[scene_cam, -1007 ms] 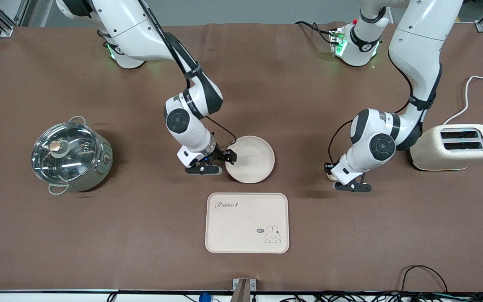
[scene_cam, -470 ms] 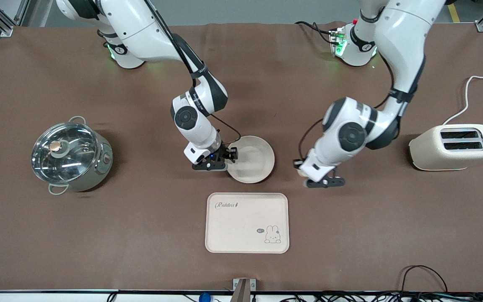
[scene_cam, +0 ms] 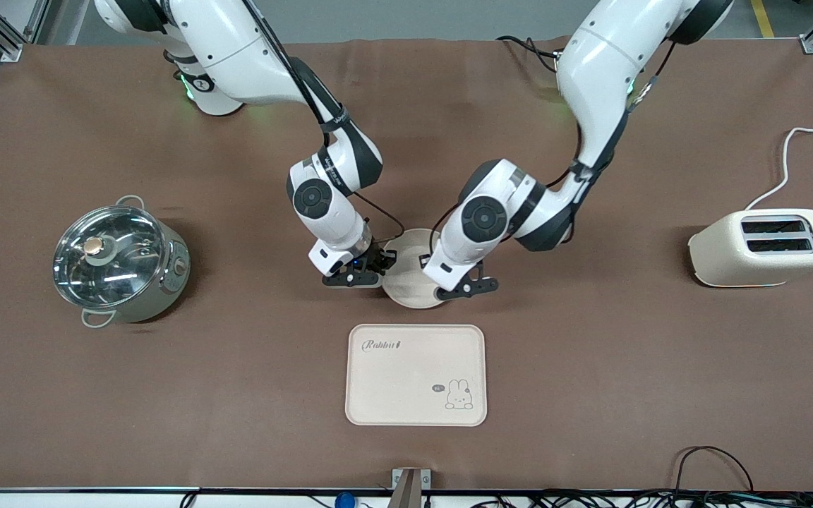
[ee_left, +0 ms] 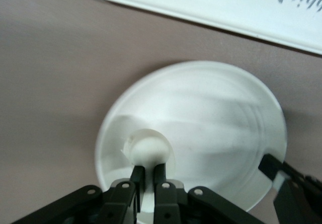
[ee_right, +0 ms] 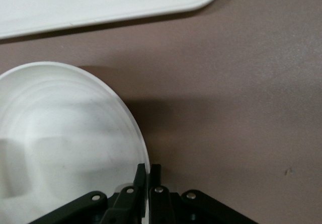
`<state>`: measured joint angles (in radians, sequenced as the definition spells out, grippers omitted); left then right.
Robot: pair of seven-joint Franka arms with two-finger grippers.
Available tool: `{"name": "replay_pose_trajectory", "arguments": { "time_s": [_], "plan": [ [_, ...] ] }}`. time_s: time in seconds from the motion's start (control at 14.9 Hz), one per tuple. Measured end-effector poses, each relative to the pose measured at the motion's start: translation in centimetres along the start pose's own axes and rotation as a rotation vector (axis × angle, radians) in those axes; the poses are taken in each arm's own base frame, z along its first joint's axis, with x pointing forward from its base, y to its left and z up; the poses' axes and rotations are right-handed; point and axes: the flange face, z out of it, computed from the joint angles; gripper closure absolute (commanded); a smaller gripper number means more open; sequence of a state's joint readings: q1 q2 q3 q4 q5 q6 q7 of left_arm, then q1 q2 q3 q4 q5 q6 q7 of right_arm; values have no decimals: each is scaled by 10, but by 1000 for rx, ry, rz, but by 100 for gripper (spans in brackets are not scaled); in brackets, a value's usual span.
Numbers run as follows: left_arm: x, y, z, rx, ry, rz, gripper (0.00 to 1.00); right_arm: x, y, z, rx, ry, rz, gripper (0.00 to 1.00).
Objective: Place bun in plate and plate on tray
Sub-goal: 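Carry the bun over the plate and open the left gripper, then slide the plate onto the tray while the left gripper withdraws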
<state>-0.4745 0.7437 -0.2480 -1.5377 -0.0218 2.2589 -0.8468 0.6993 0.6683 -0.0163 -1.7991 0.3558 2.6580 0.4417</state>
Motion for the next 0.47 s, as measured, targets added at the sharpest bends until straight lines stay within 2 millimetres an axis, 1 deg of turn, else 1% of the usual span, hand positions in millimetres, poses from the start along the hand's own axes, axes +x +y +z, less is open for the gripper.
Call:
{"name": "replay_pose_trajectory", "arguments": {
  "time_s": [0.07, 0.13, 0.34, 0.47],
  "plan": [
    [3, 2, 5, -14, 9, -2, 0, 0, 0, 0, 0, 0, 0, 100],
    [5, 3, 6, -27, 18, -3, 0, 0, 0, 0, 0, 0, 0, 100],
    [11, 6, -5, -46, 38, -6, 0, 2, 2, -1, 0, 5, 4, 100],
    [15, 4, -13, -40, 37, -11, 0, 7, 5, -3, 1, 12, 11, 100]
  ]
}}
